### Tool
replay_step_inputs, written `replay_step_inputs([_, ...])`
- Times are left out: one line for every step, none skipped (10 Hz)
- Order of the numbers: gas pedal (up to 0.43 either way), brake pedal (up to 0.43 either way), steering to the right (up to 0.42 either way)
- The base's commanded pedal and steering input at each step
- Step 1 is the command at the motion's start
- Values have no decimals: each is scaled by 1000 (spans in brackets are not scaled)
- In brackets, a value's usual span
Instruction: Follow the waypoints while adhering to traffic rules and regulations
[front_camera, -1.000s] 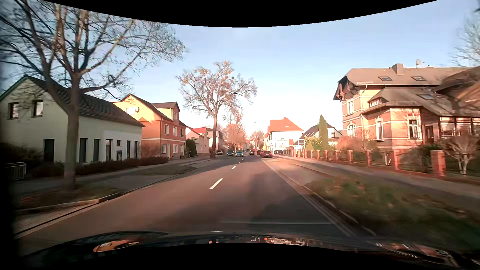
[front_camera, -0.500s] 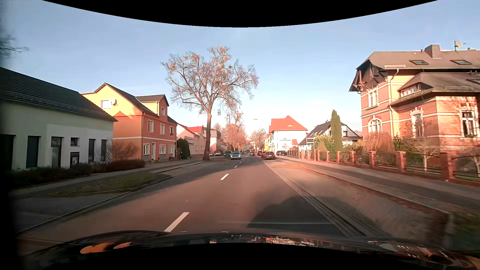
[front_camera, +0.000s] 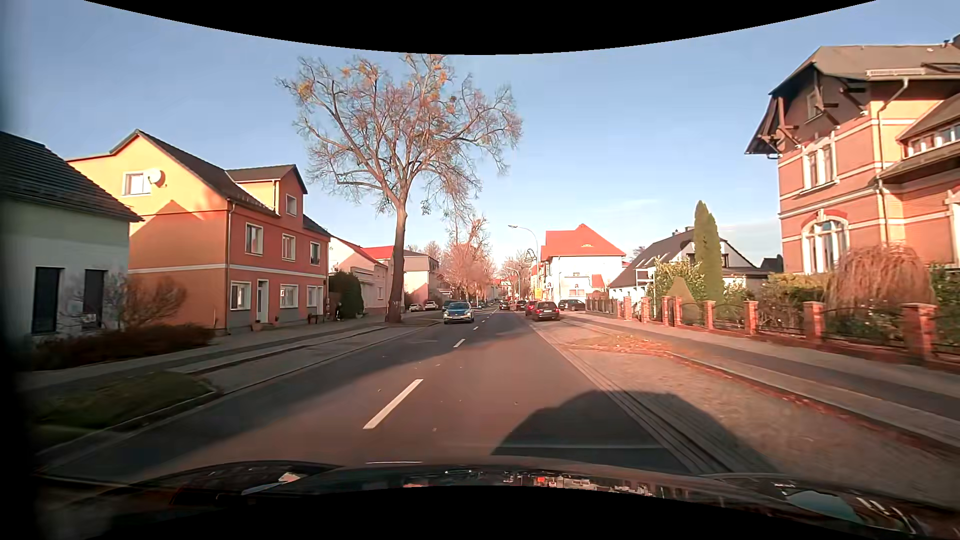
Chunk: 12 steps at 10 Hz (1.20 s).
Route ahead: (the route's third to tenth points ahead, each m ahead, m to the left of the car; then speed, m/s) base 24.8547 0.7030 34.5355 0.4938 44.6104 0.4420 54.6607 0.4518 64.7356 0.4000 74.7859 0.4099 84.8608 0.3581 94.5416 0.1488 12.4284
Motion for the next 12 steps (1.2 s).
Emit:
replay_step_inputs([110, 0, -6])
replay_step_inputs([110, 0, -6])
replay_step_inputs([110, 0, -6])
replay_step_inputs([110, 0, -4])
replay_step_inputs([110, 0, -2])
replay_step_inputs([98, 0, -2])
replay_step_inputs([98, 0, -2])
replay_step_inputs([87, 0, -2])
replay_step_inputs([87, 0, -2])
replay_step_inputs([87, 0, -2])
replay_step_inputs([87, 0, -2])
replay_step_inputs([87, 0, -2])
